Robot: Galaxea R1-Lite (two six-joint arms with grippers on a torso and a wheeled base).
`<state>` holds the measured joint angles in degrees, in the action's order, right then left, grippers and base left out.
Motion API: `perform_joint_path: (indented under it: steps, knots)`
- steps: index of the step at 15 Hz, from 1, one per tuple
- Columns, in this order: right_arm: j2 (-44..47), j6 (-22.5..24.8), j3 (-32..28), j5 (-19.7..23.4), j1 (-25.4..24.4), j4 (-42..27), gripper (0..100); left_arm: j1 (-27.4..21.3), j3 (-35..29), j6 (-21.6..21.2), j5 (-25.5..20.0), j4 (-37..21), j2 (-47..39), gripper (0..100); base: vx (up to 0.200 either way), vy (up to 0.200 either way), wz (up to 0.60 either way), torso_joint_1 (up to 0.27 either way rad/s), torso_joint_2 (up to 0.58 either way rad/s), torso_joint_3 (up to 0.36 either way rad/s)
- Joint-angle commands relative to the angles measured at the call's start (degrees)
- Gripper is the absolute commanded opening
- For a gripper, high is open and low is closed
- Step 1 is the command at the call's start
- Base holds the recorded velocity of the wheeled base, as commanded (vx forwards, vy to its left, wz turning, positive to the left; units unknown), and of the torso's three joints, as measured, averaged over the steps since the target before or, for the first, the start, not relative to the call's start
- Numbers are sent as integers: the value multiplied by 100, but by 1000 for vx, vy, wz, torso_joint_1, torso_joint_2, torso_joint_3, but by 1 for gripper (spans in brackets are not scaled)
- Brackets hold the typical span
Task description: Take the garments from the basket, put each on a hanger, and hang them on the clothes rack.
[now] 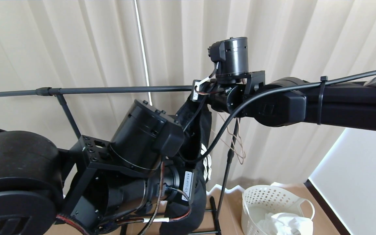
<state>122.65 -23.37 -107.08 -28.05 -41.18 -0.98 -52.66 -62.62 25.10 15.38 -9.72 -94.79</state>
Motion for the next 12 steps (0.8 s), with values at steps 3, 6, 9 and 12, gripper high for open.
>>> perform_joint_path:
  steps: [3,6,9,12]
  knots:
    - [-1033,-45,1234,-324,93,45,0,555,277,-49,44,5,392,0,0,0,0,0,0,0]
    - [-2043,-45,2666,-552,93,10,0,1654,-110,-462,26,128,128,0,0,0,0,0,0,0]
    - [-2325,-27,3334,-711,93,-8,0,1803,-646,-480,35,198,-215,0,0,0,0,0,0,0]
    - [-2474,324,3897,-886,57,45,0,1812,-1446,-919,35,198,-479,0,0,0,0,0,0,0]
